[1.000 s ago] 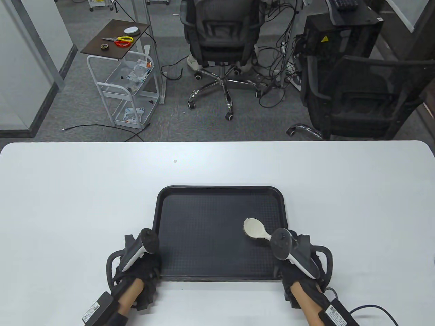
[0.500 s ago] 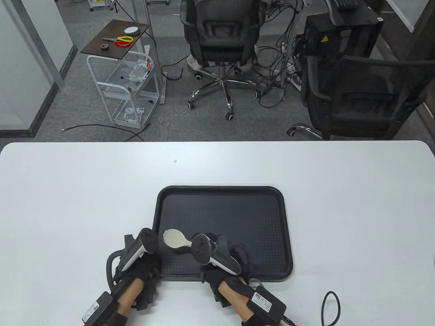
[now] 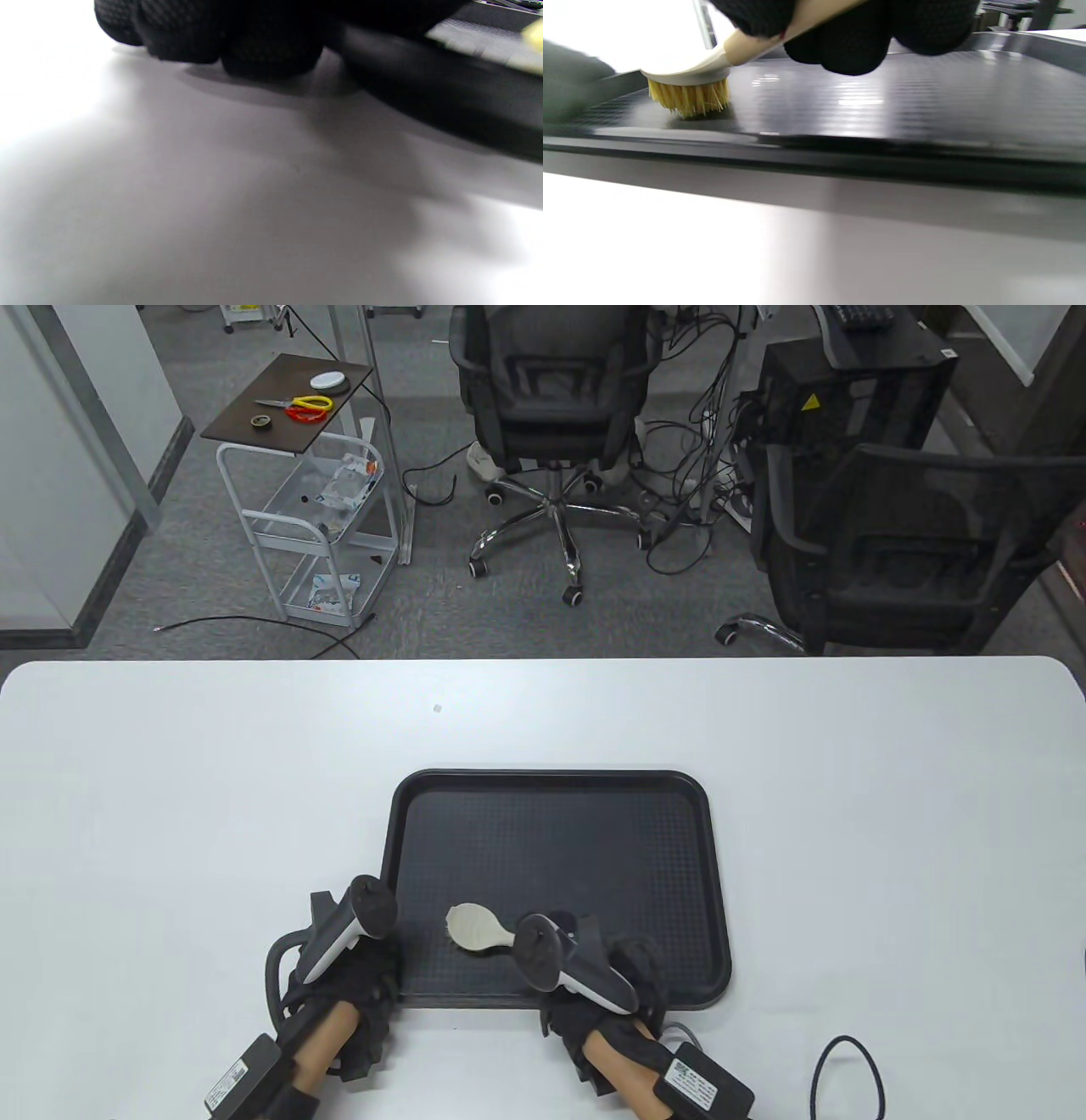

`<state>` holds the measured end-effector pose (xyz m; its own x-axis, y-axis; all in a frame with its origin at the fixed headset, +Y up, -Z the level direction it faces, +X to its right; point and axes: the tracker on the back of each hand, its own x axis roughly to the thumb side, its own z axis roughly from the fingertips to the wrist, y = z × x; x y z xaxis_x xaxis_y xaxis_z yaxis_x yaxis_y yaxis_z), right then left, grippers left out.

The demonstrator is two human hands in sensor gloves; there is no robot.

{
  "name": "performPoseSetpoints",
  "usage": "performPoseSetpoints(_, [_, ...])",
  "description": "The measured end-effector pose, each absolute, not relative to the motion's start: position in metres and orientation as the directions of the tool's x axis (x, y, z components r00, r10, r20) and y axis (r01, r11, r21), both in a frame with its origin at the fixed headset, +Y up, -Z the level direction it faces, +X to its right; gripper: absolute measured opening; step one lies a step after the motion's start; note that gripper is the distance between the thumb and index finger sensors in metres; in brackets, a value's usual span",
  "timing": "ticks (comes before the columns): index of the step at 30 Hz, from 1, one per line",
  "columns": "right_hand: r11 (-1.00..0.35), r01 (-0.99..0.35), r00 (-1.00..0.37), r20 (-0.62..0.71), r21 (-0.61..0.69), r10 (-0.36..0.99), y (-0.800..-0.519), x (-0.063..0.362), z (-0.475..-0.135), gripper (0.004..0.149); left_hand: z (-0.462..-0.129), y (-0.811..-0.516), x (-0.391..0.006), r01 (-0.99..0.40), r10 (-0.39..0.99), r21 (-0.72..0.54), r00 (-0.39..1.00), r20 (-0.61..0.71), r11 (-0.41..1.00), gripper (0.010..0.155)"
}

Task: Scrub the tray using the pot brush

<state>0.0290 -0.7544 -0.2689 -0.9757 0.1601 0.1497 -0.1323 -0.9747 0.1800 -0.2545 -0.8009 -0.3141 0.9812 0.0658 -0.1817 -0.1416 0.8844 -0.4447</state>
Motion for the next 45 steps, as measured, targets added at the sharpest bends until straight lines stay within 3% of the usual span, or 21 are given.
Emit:
performPoseSetpoints(10, [-0.975,-0.109,-0.989,-0.115,0.195,0.088,-0.744,0.164,-0.257,0.052,-0.314,-0.8,-0.254,-0.139,0.063,-0.443,0.981,-0.182,0.886,0.079])
performPoseSetpoints(17, [-0.968,-0.12,-0.975,-0.21,0.222,0.073,-0.737,0.21,-0.252,0.051,-0.314,-0.801,-0.254,-0.138,0.062,-0.443,0.981,-0.182,0.886,0.079])
performPoseSetpoints(22, [-0.987,-0.022,-0.992,-0.128,0.161,0.002,-0.725,0.175,-0.255,0.052,-0.314,-0.801,-0.254,-0.135,0.059,-0.442,0.982,-0.182,0.887,0.079])
performPoseSetpoints(26, [-0.989,-0.094,-0.995,-0.026,0.118,0.091,-0.721,0.128,-0.259,0.052,-0.314,-0.801,-0.254,-0.136,0.06,-0.443,0.981,-0.182,0.886,0.079])
performPoseSetpoints(36, [-0.981,-0.15,-0.965,0.197,0.122,0.172,-0.736,0.004,-0.265,0.053,-0.314,-0.801,-0.254,-0.136,0.06,-0.444,0.982,-0.181,0.886,0.079])
performPoseSetpoints(45, [-0.98,-0.137,-0.95,0.262,0.143,0.171,-0.755,-0.035,-0.26,0.053,-0.314,-0.801,-0.254,-0.137,0.062,-0.445,0.982,-0.181,0.885,0.079])
